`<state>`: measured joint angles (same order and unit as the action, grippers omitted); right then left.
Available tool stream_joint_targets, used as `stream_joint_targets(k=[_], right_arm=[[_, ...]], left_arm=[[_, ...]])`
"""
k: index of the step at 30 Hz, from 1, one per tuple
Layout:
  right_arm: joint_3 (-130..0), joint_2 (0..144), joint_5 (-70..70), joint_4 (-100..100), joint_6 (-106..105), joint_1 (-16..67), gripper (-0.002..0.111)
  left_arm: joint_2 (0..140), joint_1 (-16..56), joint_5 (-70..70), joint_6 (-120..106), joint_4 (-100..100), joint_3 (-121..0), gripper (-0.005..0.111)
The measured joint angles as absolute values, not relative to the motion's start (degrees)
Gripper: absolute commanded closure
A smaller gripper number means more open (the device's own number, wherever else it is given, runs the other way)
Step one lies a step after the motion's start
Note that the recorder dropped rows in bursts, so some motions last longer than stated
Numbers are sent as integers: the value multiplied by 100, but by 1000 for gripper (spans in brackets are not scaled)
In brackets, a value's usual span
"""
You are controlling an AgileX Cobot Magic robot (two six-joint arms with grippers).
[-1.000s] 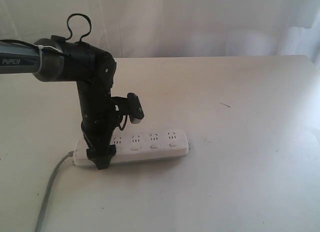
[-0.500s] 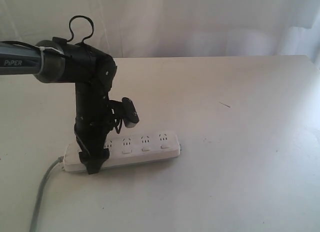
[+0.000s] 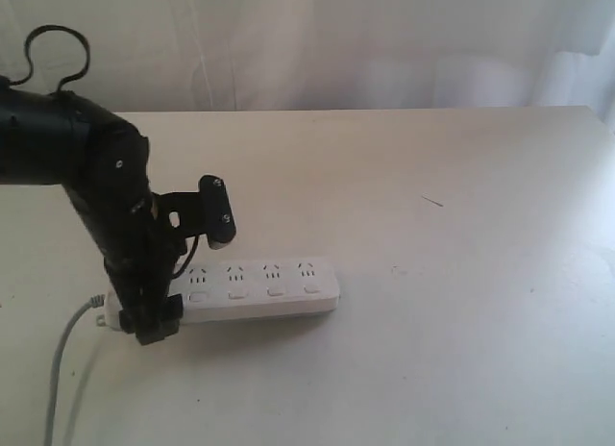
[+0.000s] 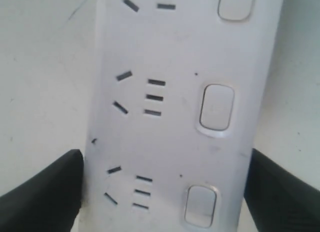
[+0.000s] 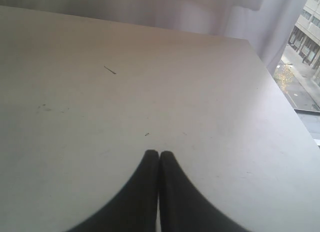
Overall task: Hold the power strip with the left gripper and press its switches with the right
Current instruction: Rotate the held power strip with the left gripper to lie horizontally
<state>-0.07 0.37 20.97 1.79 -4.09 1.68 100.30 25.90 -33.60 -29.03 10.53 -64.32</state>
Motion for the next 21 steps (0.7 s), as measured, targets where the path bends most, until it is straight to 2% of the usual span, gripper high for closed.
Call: stream_joint_targets(k=[5, 10, 13, 21], right_arm=[[-7, 37, 2097, 179, -409, 168, 108], [-7, 37, 2097, 179, -409, 168, 108], [-7, 37, 2097, 179, -409, 168, 108], [-7, 37, 2097, 179, -409, 168, 108]], left_arm=[[9349, 2473, -2545, -2750, 622, -5566, 107], [9235, 2495, -1913, -2839, -228, -4703, 107], [9154, 2841, -1444, -3187, -419, -4243, 107], [9112, 3647, -1314, -3879, -486, -4141, 107]])
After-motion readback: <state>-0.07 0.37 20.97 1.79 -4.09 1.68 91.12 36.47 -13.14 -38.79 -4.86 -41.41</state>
